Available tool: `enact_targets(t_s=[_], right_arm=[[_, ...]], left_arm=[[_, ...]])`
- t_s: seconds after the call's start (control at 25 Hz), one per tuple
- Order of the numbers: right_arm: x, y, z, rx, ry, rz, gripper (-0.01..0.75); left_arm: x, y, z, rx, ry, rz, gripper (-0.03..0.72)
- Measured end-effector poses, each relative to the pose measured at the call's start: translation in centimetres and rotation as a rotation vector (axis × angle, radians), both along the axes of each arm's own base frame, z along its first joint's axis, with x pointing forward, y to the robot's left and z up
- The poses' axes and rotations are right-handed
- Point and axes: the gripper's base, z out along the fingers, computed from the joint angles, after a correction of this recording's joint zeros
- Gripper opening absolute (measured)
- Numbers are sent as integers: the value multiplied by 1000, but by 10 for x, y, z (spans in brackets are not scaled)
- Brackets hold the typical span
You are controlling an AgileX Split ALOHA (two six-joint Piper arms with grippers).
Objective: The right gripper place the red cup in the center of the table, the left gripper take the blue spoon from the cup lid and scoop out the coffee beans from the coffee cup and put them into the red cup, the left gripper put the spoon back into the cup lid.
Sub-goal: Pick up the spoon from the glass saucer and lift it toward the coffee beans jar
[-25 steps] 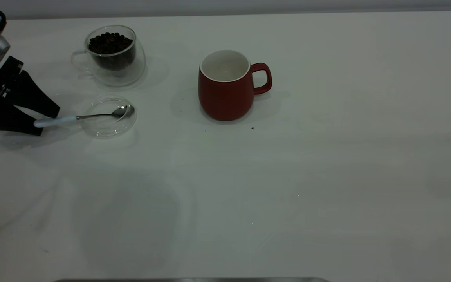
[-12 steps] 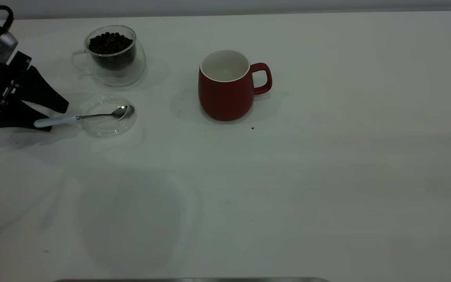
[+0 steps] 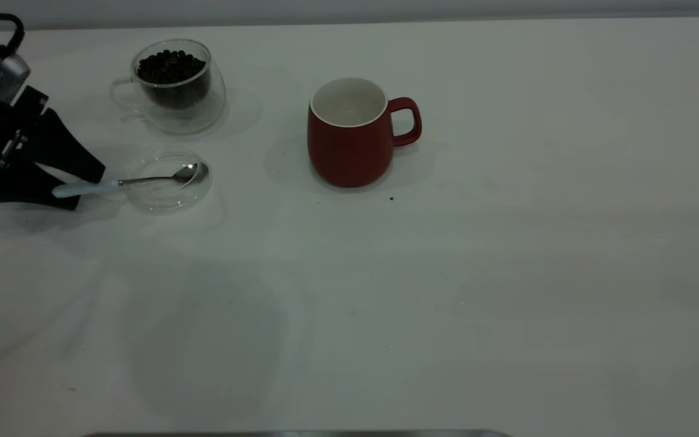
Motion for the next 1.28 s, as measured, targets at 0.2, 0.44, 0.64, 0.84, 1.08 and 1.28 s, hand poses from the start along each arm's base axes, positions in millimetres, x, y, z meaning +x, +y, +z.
enact_targets(t_s=[0.2, 0.44, 0.64, 0.84, 1.08, 1.28], right_arm=[[0, 0, 0, 0, 0, 0, 479], [0, 0, 0, 0, 0, 0, 479], [0, 0, 0, 0, 0, 0, 479], [0, 0, 0, 0, 0, 0, 479], [0, 0, 0, 0, 0, 0, 479], [0, 0, 0, 0, 0, 0, 479]], left_arm=[[0, 0, 0, -3, 2, -1, 583], [-1, -1, 1, -11, 6, -7, 550], [-1, -1, 1, -17, 9, -10, 460], [-1, -2, 1, -17, 9, -12, 364], [-1, -2, 1, -19, 10, -13, 225], [-3, -4, 4, -63, 23, -27, 149]])
